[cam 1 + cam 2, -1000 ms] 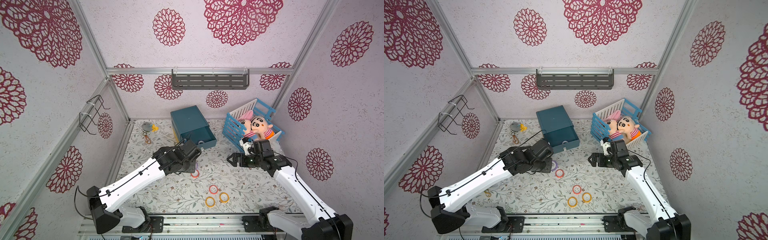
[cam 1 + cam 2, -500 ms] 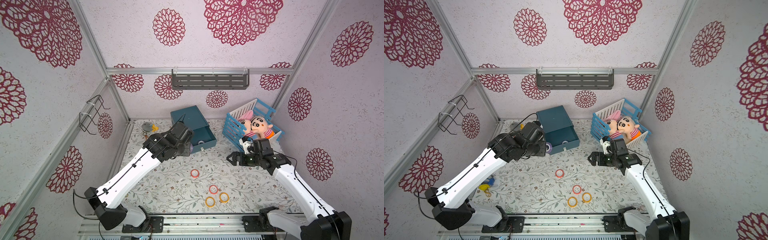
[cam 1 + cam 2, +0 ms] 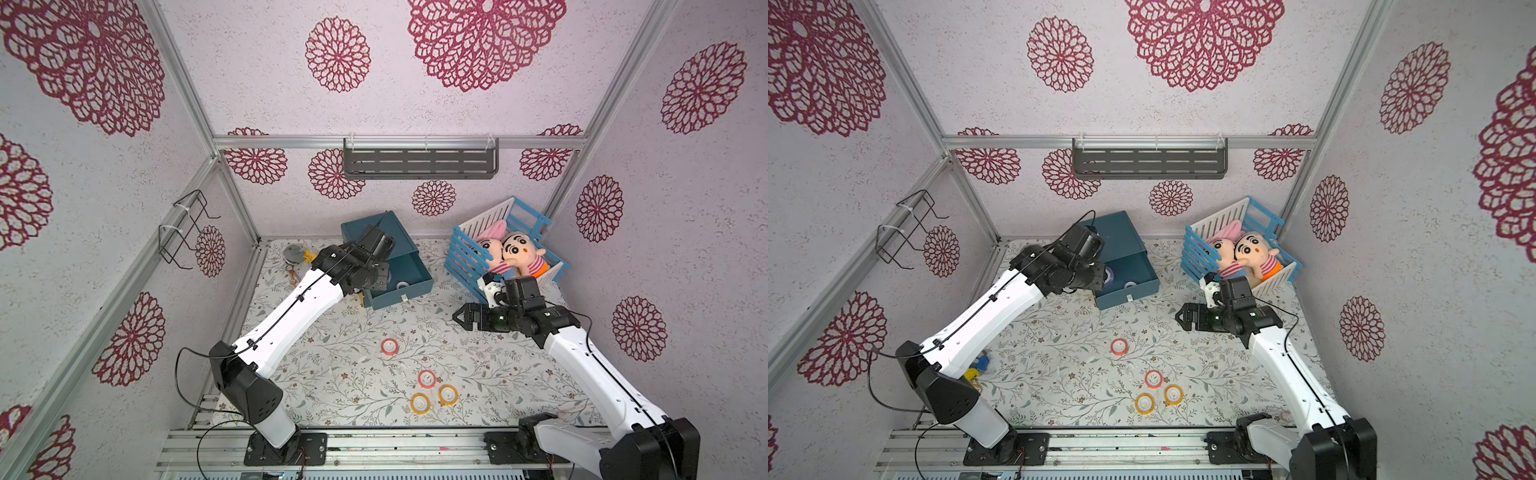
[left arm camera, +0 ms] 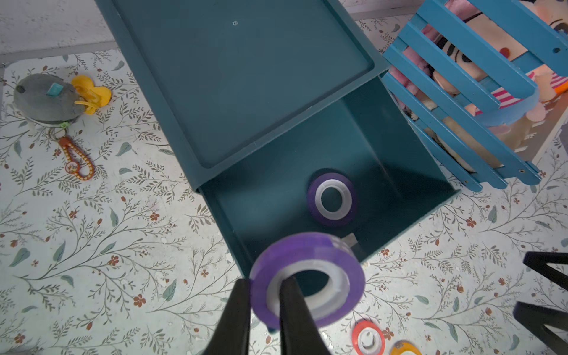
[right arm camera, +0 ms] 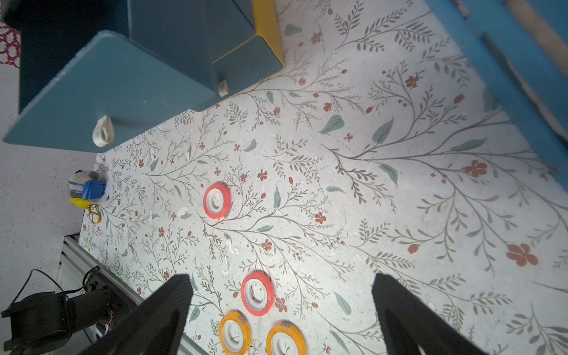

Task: Place the transparent tape into the drawer according to color
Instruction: Place the tape in the drawer.

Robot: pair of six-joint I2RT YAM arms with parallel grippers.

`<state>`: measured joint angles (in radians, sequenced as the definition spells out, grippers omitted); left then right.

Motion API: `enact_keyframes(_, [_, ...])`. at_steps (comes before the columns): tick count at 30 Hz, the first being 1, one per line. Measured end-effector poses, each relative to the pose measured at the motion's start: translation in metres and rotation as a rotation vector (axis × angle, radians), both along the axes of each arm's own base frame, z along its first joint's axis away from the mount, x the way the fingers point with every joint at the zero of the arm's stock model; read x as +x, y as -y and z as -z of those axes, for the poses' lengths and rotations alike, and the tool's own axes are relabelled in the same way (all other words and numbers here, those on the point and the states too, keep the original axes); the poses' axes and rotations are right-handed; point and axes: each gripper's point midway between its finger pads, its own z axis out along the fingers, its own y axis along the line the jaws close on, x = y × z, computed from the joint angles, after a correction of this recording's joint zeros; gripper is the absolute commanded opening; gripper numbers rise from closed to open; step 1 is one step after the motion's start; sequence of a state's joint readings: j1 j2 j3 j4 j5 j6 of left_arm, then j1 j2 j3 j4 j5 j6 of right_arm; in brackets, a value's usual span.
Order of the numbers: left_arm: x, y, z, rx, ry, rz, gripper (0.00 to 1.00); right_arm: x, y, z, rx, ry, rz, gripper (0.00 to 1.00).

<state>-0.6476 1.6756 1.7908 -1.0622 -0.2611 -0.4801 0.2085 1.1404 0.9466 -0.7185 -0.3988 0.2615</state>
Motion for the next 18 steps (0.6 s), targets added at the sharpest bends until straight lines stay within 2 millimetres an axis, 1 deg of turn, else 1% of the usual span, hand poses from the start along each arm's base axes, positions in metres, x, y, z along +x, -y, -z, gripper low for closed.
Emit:
enact_keyframes(6, [0.013,0.004,0.012,0.003,-0.01,0.005,0.0,0.0,0.001,0.0,-0.002,0.002,-0.003,0.99])
enact_keyframes(7, [0.014,0.004,0.014,0.004,-0.014,0.007,0.07,0.0,0.001,0.0,-0.001,0.002,-0.003,0.99])
enact_keyframes(8, [0.014,0.005,0.016,0.006,-0.017,0.01,0.22,0.001,0.001,0.0,-0.001,0.002,-0.002,0.99])
enact_keyframes(10, [0.015,0.007,0.018,0.005,-0.022,0.014,0.35,0.001,0.001,0.001,0.002,-0.001,-0.003,0.99])
enact_keyframes(12, [0.016,0.008,0.018,0.0,-0.02,0.017,0.51,0.002,0.0,0.002,0.006,-0.003,-0.006,0.99])
enact_keyframes(15, [0.018,0.01,0.017,-0.005,-0.011,0.019,0.72,0.005,-0.002,0.001,0.014,0.003,-0.011,0.99])
enact_keyframes(18, [0.019,0.009,0.015,-0.004,-0.001,0.017,0.85,0.008,-0.005,-0.002,0.03,0.022,-0.018,0.99])
